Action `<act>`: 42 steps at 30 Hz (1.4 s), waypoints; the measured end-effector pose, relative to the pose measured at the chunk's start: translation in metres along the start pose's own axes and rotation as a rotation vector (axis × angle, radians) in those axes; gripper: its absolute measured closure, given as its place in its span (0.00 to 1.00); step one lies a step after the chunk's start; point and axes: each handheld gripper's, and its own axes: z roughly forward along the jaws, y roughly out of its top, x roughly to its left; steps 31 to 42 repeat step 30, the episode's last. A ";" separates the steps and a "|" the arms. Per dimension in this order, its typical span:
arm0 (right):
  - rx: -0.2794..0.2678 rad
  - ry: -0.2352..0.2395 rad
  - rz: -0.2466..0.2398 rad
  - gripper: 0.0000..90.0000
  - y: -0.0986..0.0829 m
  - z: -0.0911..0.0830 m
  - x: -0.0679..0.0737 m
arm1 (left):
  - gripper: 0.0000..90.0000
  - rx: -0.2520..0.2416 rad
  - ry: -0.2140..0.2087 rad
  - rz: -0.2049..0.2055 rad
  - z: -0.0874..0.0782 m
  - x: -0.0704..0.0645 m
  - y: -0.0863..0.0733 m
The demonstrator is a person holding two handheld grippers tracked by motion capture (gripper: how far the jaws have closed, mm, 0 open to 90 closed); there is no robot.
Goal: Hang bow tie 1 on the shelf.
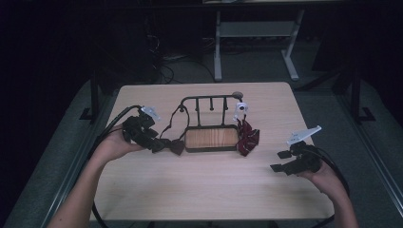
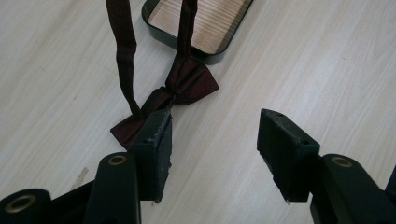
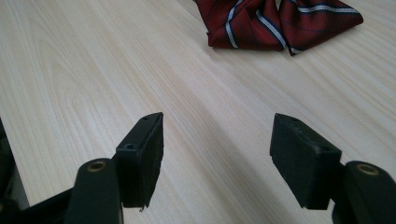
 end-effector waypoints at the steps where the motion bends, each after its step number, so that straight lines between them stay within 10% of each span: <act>1: 0.000 0.000 0.000 0.39 0.000 0.000 0.000 | 0.50 0.000 0.000 0.000 0.000 0.000 0.000; 42: 0.014 0.001 -0.007 0.39 0.001 0.004 0.000 | 0.42 -0.052 0.002 -0.053 0.027 -0.015 -0.047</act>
